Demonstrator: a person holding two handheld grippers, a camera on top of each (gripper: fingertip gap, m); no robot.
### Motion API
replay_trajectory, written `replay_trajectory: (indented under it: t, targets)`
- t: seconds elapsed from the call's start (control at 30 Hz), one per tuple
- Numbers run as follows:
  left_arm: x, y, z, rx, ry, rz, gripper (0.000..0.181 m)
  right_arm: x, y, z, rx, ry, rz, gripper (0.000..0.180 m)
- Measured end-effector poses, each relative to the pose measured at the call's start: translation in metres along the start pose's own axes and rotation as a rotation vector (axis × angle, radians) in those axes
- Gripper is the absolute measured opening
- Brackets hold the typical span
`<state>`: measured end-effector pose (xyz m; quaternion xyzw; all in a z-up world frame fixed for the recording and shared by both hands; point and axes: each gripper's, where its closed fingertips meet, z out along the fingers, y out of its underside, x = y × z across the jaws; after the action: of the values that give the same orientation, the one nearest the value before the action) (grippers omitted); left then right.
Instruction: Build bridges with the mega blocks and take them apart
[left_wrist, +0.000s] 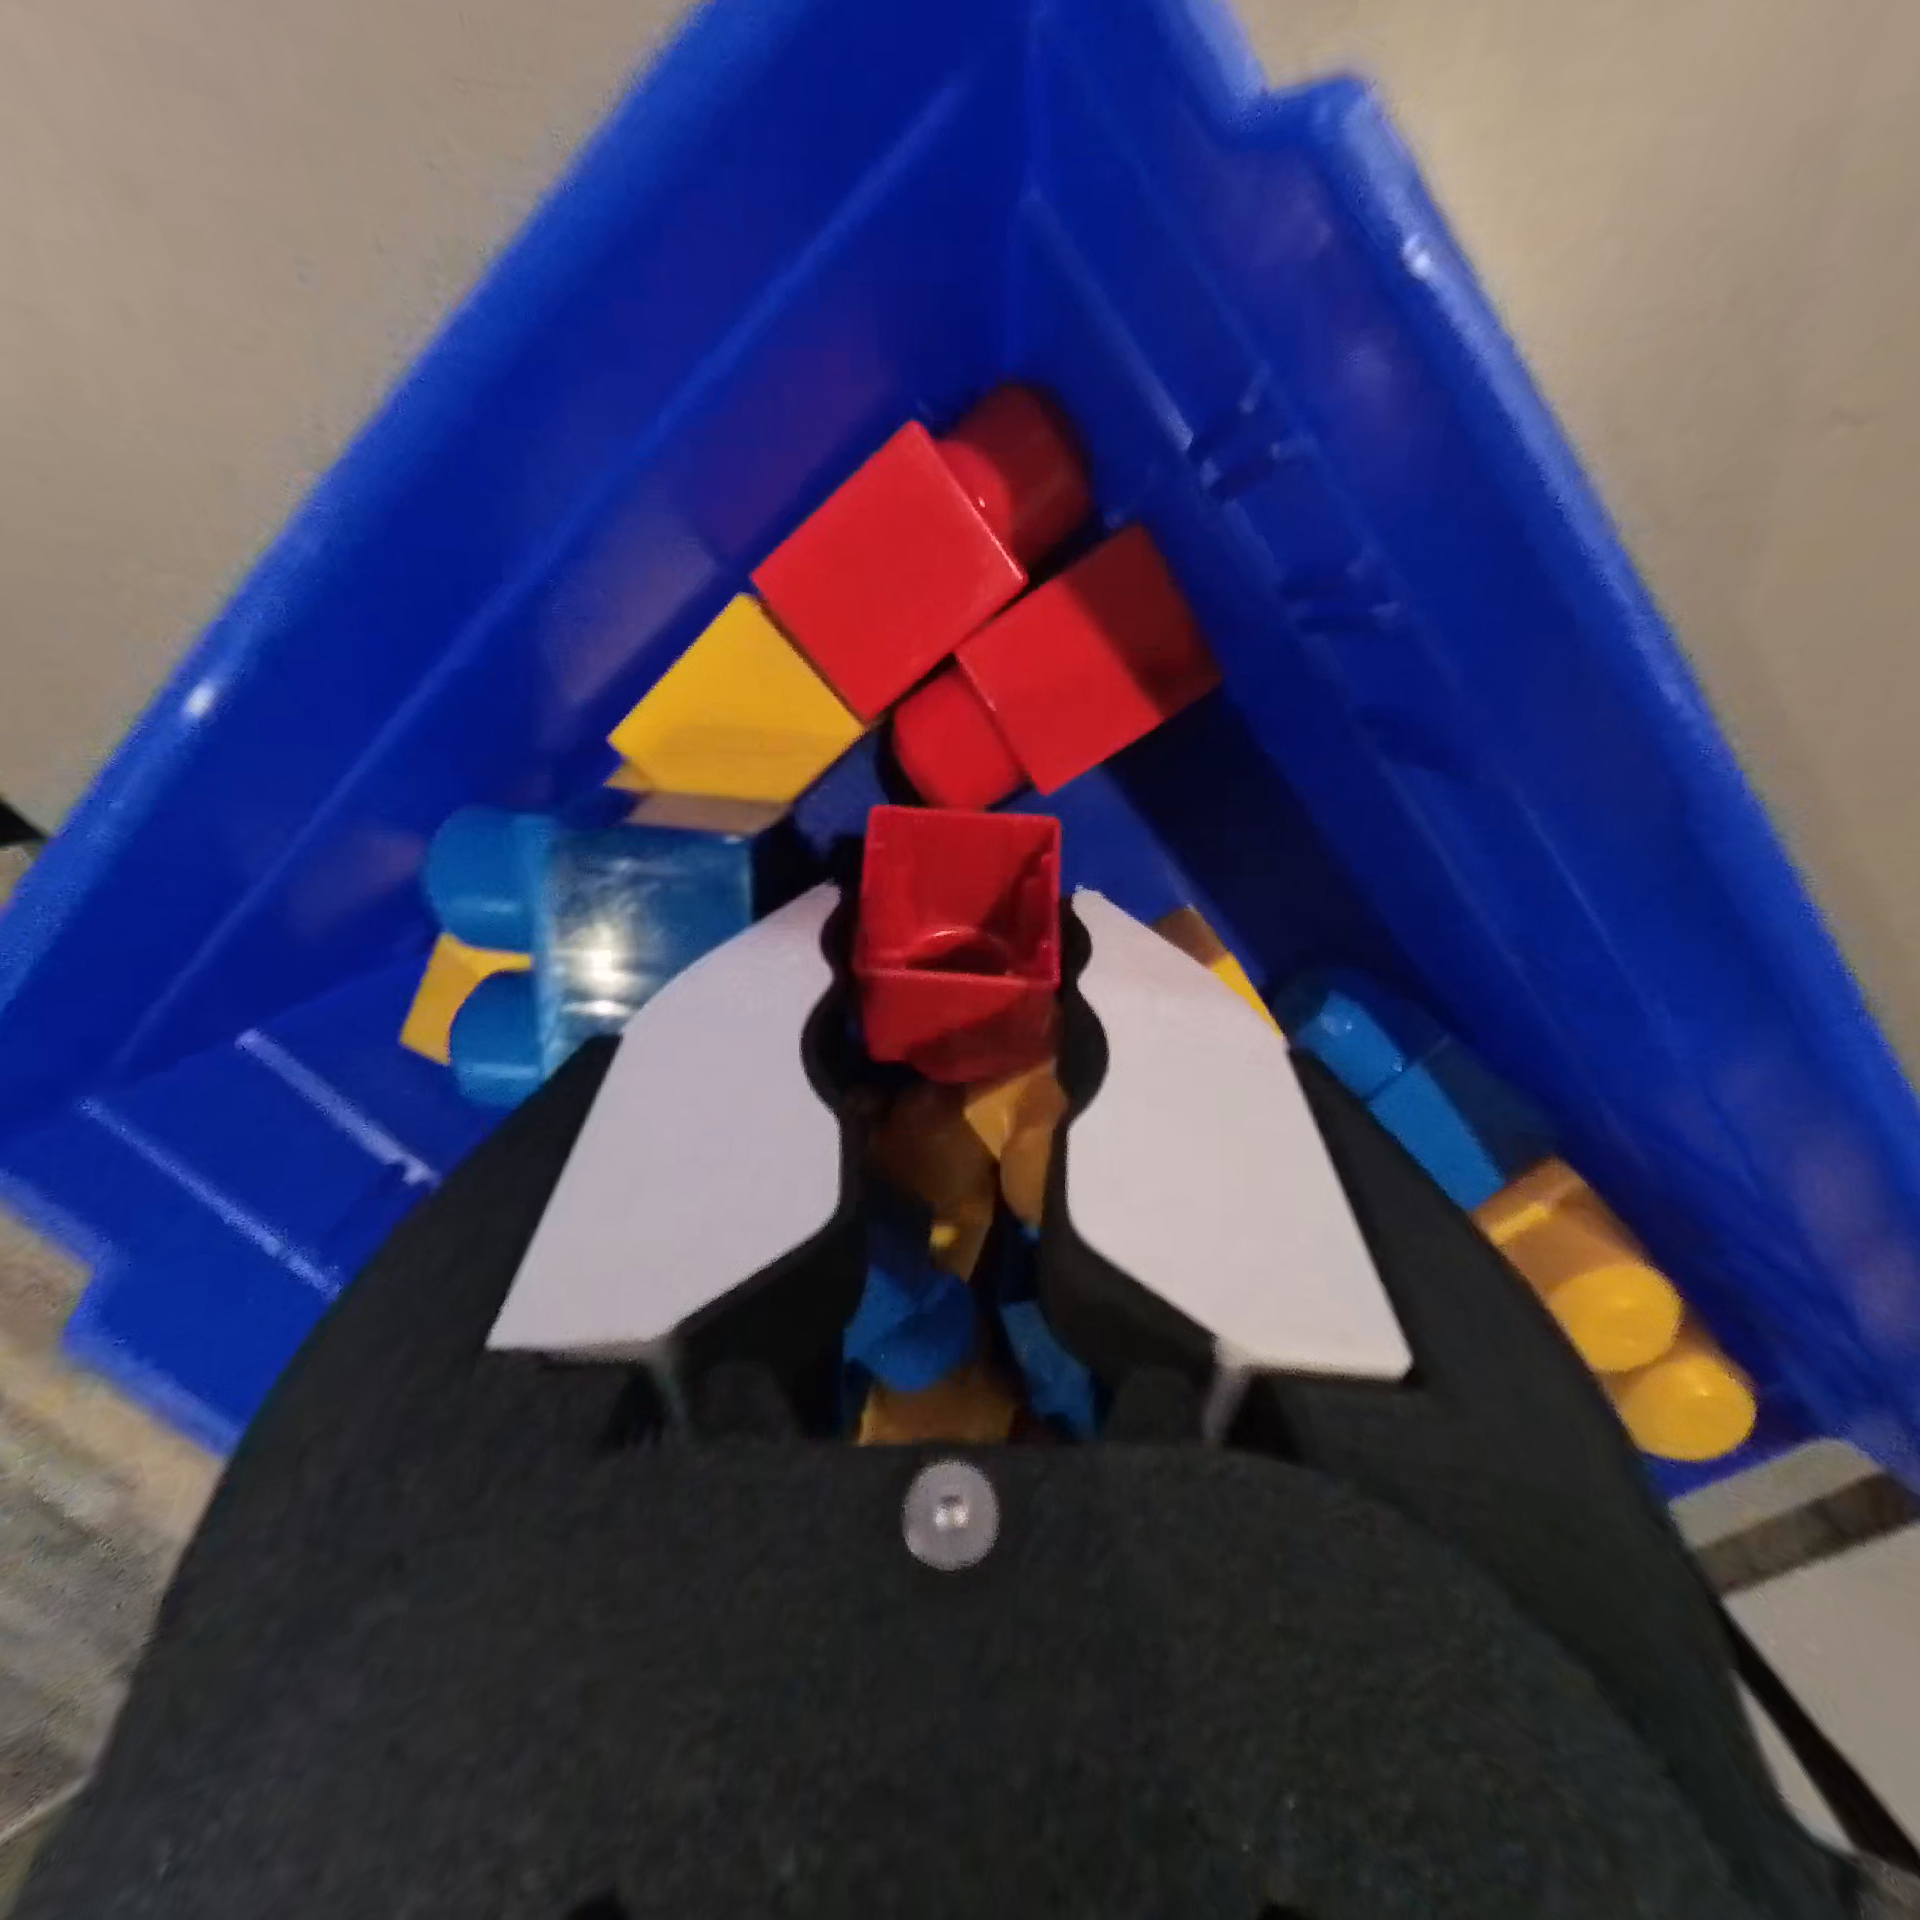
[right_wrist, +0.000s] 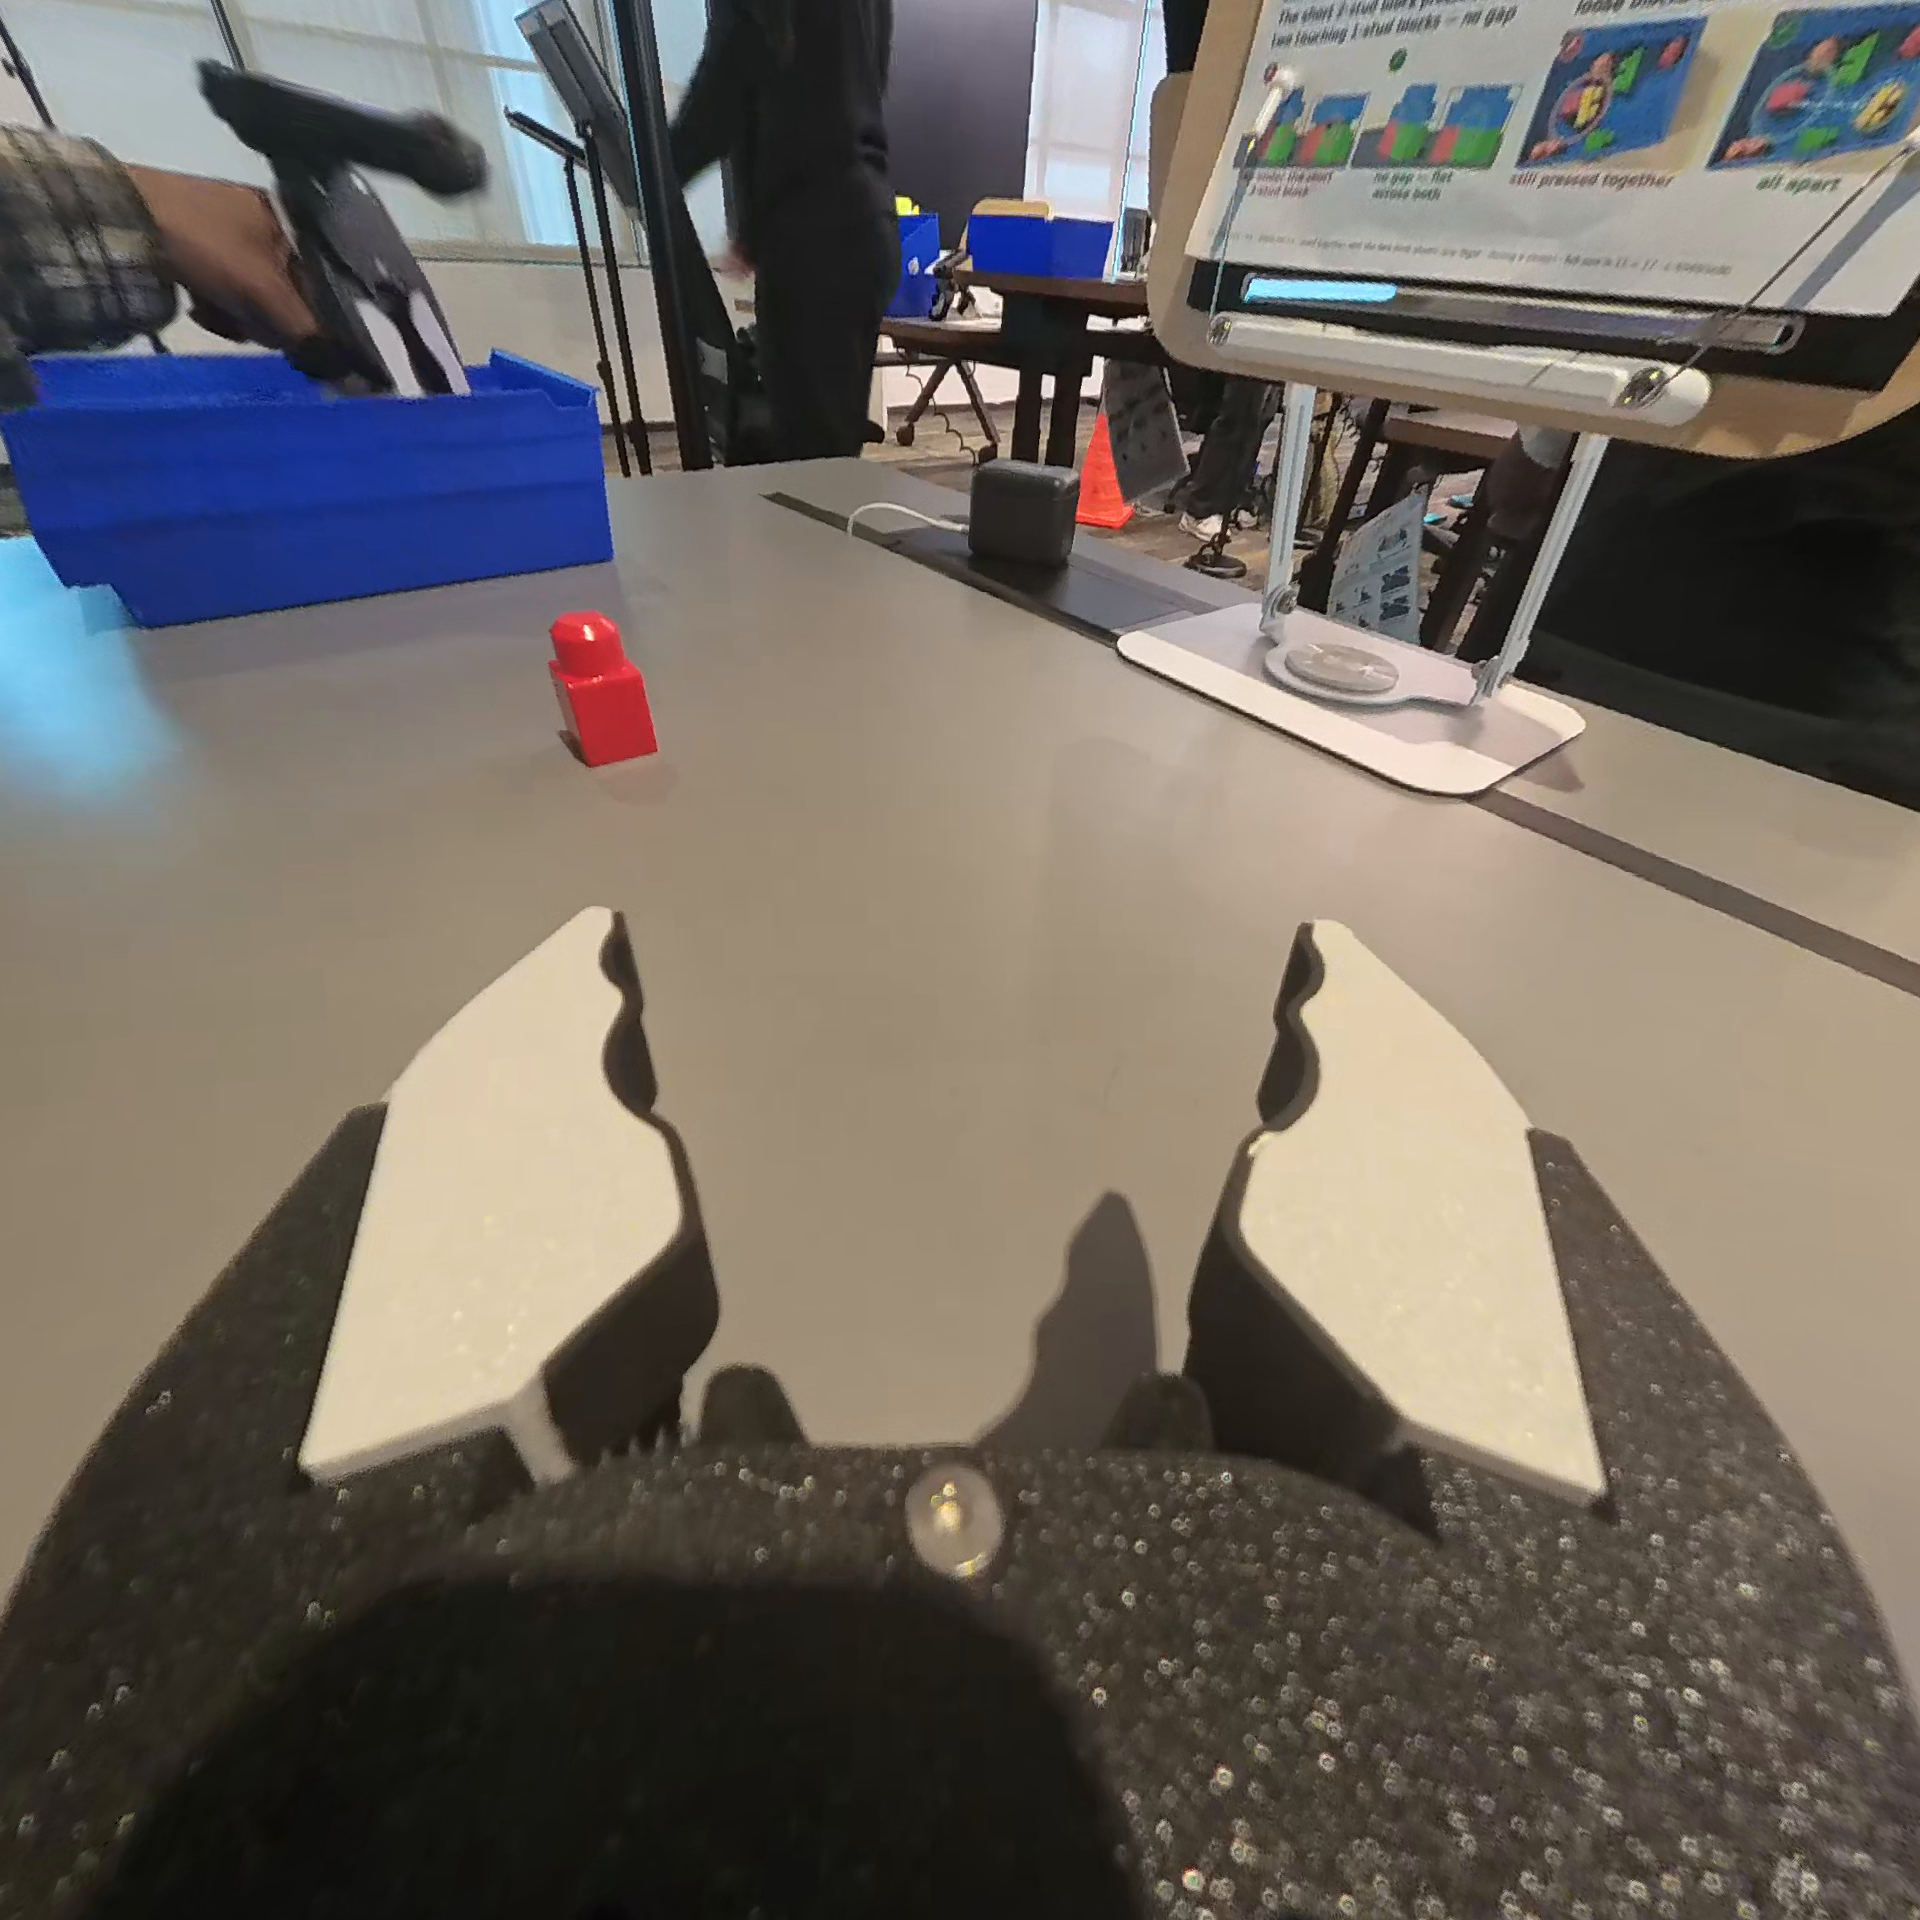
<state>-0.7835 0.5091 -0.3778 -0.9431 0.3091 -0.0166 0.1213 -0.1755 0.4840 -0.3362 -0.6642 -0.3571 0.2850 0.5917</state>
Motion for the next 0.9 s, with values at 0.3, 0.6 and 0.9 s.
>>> replay_trajectory:
  t: [0.3, 0.6, 0.9]
  targets:
    - [0.036, 0.052, -0.062, 0.143, 0.102, -0.088, 0.037, -0.005, -0.004, 0.001, 0.006, -0.019, -0.008, 0.115]
    - [0.038, 0.074, -0.061, 0.146, 0.112, -0.132, 0.053, -0.008, -0.004, 0.001, 0.006, -0.030, -0.010, 0.115]
    - [-0.019, 0.069, -0.090, 0.240, -0.079, -0.249, 0.060, -0.007, -0.004, 0.001, 0.007, -0.028, -0.009, 0.115]
